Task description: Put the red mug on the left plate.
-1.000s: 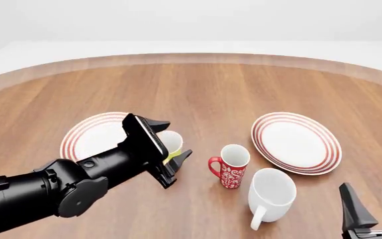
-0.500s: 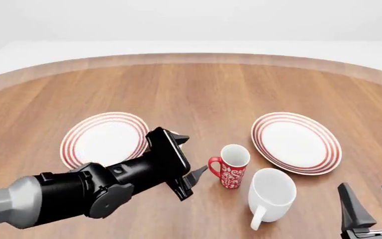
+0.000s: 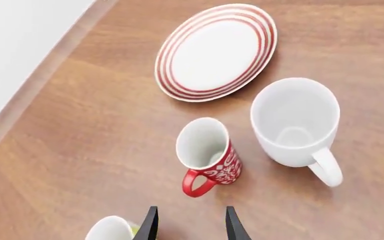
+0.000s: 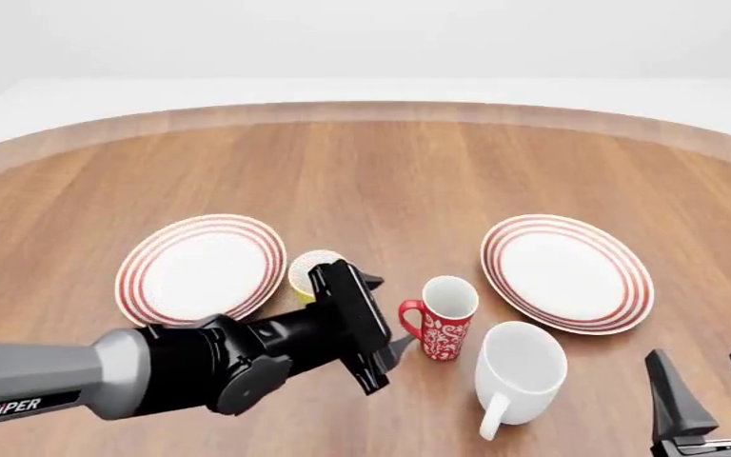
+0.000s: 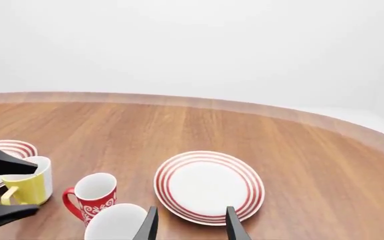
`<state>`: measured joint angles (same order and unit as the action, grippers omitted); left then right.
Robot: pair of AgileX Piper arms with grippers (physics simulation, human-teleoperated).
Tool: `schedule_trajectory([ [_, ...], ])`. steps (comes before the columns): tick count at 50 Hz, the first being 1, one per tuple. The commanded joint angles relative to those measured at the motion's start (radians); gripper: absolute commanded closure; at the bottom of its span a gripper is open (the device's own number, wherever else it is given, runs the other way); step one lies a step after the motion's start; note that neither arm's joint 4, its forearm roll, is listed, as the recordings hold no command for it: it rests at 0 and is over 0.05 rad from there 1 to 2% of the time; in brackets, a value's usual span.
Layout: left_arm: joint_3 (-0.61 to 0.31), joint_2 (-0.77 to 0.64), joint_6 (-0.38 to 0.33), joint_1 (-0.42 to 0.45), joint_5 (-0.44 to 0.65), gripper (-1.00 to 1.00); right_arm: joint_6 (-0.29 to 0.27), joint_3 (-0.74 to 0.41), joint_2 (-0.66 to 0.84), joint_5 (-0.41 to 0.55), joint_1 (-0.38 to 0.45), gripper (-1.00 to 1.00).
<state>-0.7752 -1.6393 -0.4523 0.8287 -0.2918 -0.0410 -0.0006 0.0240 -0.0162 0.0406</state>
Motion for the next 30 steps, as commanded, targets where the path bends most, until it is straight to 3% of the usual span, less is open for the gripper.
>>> schedule_trajectory([
  [1, -0.034, -0.053, -0.017, 0.002, 0.000, -1.00, -0.003, 0.000, -0.003, 0.004, -0.002, -1.00],
  [30, -0.124, -0.185, -0.059, 0.001, 0.006, -1.00, -0.007, 0.000, 0.009, -0.003, -0.001, -1.00],
])
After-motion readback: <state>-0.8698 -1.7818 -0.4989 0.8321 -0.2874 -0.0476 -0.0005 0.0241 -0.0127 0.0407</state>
